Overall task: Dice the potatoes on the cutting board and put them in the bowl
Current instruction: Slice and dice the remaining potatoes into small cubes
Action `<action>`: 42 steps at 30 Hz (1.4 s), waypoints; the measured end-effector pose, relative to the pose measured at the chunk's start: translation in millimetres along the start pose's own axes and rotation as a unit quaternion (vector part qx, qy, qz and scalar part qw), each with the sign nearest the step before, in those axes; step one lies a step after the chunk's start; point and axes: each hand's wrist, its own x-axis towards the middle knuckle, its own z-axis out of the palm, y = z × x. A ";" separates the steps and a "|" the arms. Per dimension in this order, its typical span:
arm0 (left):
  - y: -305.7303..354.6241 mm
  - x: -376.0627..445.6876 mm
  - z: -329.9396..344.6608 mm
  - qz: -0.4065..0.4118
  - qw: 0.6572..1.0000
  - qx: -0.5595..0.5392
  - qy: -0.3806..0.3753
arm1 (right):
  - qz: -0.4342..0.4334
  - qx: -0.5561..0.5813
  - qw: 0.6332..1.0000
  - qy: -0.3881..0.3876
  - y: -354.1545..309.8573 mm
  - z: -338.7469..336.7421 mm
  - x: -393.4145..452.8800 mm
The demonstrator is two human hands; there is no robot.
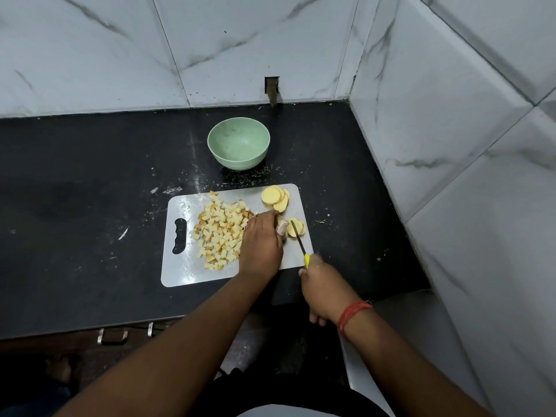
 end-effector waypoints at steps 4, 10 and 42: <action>-1.5 -0.5 -1.1 0.001 1.000 -0.018 -0.001 | -0.062 -0.026 0.998 0.010 -18.3 -2.2 -1.4; -3.4 -2.1 -2.3 0.008 0.999 -0.035 0.005 | -0.057 -0.039 0.998 -0.013 -24.4 3.1 5.4; -9.1 -15.8 -2.7 0.064 0.998 -0.026 0.000 | -0.063 -0.111 0.992 -0.005 -27.8 10.3 18.1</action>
